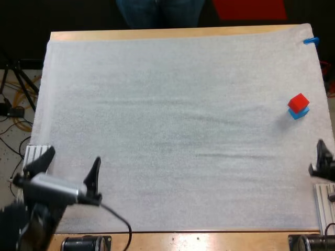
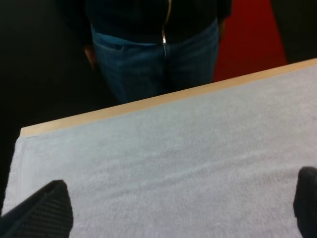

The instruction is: Stack red cube on blue cube

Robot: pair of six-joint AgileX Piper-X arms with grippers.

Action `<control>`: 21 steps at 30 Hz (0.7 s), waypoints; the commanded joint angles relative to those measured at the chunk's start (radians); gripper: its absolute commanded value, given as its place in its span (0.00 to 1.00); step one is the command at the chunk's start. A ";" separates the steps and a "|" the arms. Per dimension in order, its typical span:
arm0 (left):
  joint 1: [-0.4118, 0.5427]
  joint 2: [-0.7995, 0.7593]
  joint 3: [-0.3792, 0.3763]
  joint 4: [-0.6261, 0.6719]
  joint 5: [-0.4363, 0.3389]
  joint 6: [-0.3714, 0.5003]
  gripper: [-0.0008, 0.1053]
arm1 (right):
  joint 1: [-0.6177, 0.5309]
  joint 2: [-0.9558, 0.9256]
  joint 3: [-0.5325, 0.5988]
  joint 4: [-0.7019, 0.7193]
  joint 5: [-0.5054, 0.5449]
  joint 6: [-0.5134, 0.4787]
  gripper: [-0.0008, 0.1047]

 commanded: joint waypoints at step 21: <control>0.000 -0.397 0.104 0.202 0.032 0.007 0.83 | -0.001 -0.428 0.091 0.066 -0.064 0.014 0.75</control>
